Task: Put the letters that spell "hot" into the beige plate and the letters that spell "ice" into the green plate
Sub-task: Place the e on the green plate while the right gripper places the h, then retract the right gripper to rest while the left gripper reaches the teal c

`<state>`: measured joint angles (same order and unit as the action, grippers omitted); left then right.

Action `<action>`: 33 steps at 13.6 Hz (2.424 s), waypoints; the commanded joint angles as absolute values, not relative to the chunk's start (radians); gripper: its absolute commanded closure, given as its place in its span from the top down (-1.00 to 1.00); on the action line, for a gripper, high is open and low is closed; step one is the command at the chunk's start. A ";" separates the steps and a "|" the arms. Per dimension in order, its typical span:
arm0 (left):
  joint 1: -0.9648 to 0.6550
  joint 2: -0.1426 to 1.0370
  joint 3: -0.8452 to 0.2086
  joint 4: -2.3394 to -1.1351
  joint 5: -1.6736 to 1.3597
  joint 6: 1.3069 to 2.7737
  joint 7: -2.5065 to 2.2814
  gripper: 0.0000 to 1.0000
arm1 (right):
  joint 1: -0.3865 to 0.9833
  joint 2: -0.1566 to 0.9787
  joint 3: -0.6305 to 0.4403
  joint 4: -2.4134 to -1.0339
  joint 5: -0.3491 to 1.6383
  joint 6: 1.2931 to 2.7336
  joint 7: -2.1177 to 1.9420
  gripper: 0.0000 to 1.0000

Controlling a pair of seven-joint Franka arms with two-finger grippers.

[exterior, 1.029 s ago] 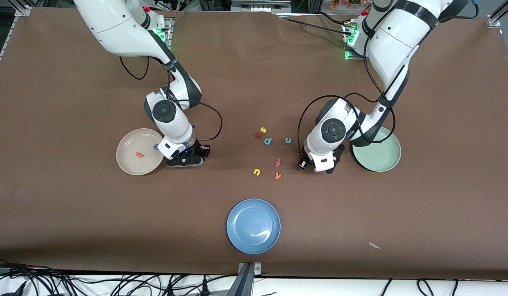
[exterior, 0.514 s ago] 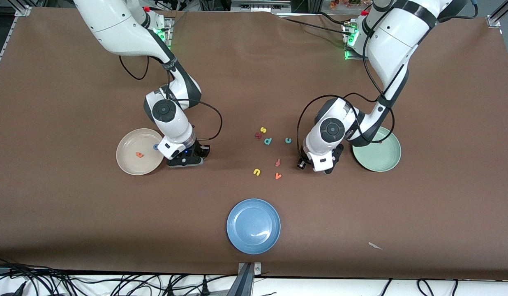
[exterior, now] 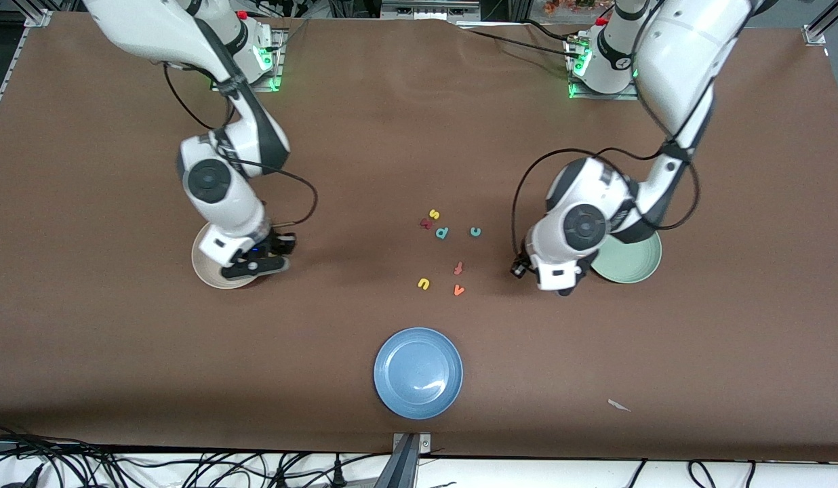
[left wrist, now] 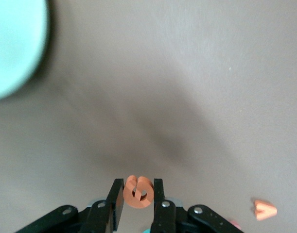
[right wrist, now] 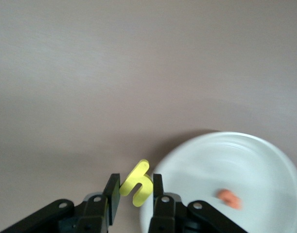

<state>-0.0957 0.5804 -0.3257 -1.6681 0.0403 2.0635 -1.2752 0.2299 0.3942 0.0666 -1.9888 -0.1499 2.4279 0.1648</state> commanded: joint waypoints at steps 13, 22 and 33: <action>0.264 0.561 -0.322 -1.842 0.114 2.029 -0.480 -0.73 | 0.115 0.180 0.086 -2.122 -0.133 2.263 0.191 1.00; 0.249 0.519 -0.336 -1.850 0.097 2.024 -0.526 1.00 | 0.118 0.120 0.083 -1.675 -0.055 1.691 0.190 1.00; 0.103 0.555 -0.670 -1.867 0.097 2.220 -1.250 1.00 | 0.189 0.107 -0.084 -1.641 0.009 1.664 0.091 1.00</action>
<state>0.1582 0.5198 -0.6781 -1.8550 0.0876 2.1211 -1.1691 0.1656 0.1089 -0.0678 -1.6634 -0.0073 1.6877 0.1039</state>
